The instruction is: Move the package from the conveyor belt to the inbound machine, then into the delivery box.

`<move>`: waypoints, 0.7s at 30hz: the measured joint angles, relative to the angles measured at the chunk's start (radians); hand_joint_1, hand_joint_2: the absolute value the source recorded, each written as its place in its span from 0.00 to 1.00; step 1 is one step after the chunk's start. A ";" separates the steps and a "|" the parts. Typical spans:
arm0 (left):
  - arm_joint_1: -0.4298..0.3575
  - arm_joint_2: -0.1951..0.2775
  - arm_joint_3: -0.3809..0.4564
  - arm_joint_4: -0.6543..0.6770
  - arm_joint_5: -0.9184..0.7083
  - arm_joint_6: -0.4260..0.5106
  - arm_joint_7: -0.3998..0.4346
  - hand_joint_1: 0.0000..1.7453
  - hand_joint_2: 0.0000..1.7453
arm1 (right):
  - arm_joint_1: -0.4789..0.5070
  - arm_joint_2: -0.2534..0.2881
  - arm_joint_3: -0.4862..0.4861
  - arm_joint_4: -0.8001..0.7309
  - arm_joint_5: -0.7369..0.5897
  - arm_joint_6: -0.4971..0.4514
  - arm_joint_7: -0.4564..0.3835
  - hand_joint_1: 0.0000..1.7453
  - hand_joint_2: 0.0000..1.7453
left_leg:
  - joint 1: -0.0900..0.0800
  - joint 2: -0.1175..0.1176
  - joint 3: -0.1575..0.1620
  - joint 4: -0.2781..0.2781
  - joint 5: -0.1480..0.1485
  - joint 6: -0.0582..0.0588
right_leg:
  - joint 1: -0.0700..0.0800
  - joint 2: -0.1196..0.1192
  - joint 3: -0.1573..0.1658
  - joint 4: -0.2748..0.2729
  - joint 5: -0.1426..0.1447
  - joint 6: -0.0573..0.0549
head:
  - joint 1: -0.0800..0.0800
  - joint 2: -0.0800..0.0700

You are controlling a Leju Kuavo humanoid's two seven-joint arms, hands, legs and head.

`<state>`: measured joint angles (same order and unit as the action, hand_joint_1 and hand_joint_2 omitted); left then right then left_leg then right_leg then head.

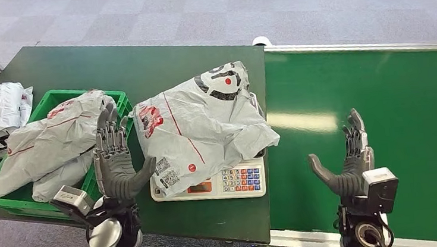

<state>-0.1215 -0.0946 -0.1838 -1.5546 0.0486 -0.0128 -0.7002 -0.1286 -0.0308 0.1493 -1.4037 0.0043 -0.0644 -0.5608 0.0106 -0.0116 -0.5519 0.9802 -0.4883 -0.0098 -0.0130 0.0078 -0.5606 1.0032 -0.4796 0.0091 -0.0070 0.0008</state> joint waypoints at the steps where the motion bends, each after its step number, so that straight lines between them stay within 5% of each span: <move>1: 0.000 0.000 0.000 0.006 0.005 -0.014 0.000 0.00 1.00 | 0.021 0.006 -0.014 -0.013 0.012 0.005 -0.001 0.00 1.00 | 0.000 0.000 0.000 0.000 0.000 0.000 | 0.000 0.000 0.000 0.000 0.000 0.000 | 0.000 0.000; 21: -0.038 -0.016 -0.014 0.143 -0.056 -0.075 0.045 0.00 1.00 | 0.104 0.080 -0.138 -0.062 0.071 0.009 0.039 0.00 1.00 | 0.000 0.001 0.001 0.000 0.000 0.000 | 0.000 0.000 0.000 0.000 0.000 0.000 | 0.000 0.000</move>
<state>-0.1591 -0.1102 -0.1979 -1.4113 -0.0073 -0.0879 -0.6550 -0.0251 0.0496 0.0112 -1.4660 0.0751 -0.0554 -0.5215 0.0106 -0.0108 -0.5509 0.9804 -0.4878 -0.0101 -0.0130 0.0083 -0.5606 1.0033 -0.4795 0.0091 -0.0068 0.0008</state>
